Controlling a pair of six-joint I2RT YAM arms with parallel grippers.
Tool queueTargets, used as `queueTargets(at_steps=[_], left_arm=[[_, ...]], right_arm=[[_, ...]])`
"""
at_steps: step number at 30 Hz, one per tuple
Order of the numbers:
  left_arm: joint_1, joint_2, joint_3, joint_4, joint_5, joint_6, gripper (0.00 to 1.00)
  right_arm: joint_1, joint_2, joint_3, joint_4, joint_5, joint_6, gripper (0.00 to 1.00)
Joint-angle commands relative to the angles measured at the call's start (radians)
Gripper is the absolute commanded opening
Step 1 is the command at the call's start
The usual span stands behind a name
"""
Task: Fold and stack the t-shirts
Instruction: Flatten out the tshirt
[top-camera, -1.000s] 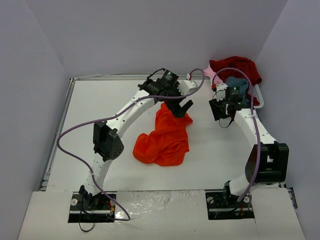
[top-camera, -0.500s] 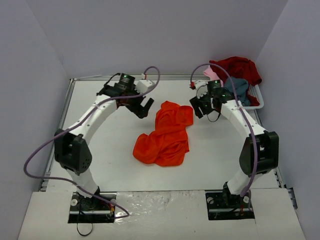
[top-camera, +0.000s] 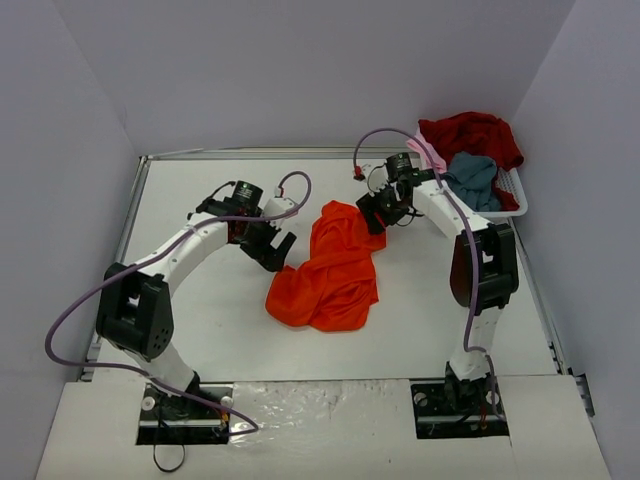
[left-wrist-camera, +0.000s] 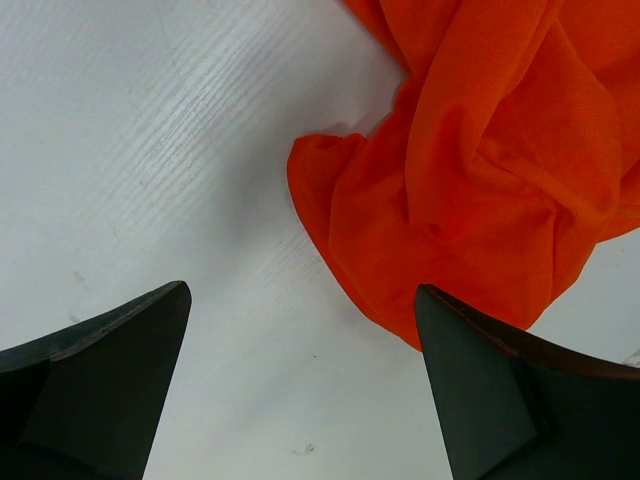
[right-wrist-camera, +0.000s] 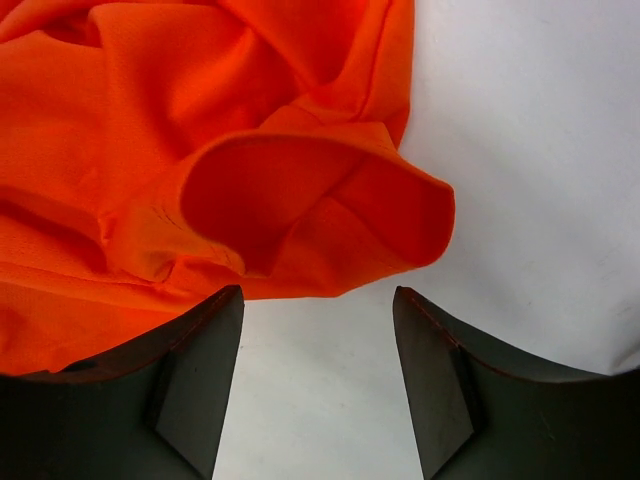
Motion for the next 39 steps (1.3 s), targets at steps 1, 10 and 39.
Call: queueTargets(at_steps=[1, 10, 39], left_arm=[[0.014, -0.057, 0.014, 0.017, 0.020, -0.001, 0.94], [0.029, -0.103, -0.045, 0.020, 0.018, 0.016, 0.94], [-0.092, -0.106, -0.114, -0.106, 0.157, 0.161, 0.94]], right_arm=[[0.022, 0.021, 0.072, -0.049, 0.019, -0.013, 0.57], [0.022, 0.119, 0.149, -0.030, 0.126, 0.014, 0.56], [-0.030, 0.107, 0.101, 0.044, 0.243, 0.031, 0.00]])
